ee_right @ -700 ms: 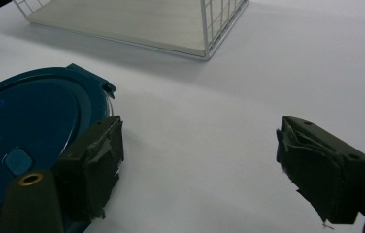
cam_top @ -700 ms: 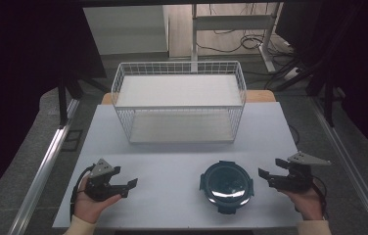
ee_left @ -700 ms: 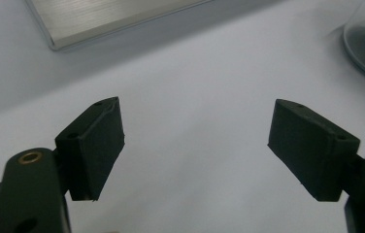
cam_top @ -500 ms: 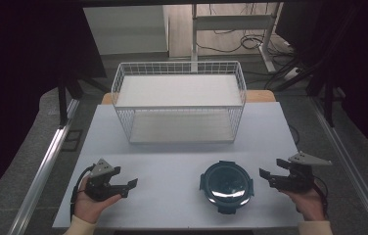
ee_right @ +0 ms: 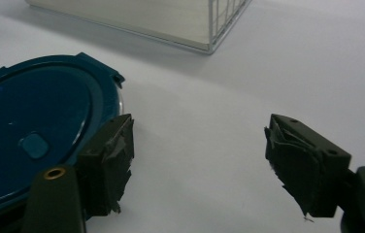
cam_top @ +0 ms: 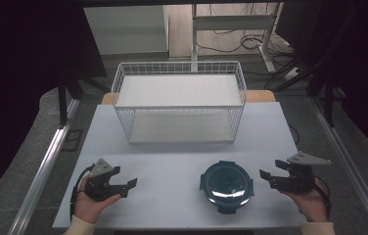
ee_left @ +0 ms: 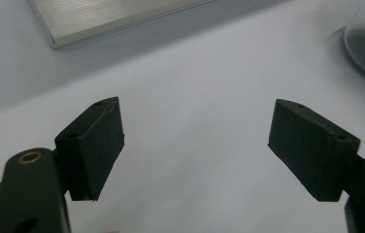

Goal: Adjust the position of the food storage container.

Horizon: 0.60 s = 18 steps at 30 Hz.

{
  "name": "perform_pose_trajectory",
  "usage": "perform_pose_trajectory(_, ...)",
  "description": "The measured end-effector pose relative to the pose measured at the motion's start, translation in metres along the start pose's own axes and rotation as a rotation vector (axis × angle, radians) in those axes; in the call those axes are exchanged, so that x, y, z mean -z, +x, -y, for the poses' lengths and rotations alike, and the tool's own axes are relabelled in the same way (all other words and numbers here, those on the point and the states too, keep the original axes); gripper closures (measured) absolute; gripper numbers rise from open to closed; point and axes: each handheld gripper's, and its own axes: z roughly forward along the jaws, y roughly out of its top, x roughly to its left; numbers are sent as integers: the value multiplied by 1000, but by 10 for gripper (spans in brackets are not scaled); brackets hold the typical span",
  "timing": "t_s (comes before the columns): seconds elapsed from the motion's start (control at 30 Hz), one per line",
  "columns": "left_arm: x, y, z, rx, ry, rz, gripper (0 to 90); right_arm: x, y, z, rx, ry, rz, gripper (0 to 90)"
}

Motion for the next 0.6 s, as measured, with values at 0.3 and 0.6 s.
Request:
perform_pose_trajectory(0.3, 1, 0, 0, 5, -6, 9, 198, 11, 5, -3, -2, 3, -6, 326)
perform_pose_trajectory(0.6, 0, 0, -1, 13, -7, 15, 198, 21, 4, 0, -12, 10, -22, 399)
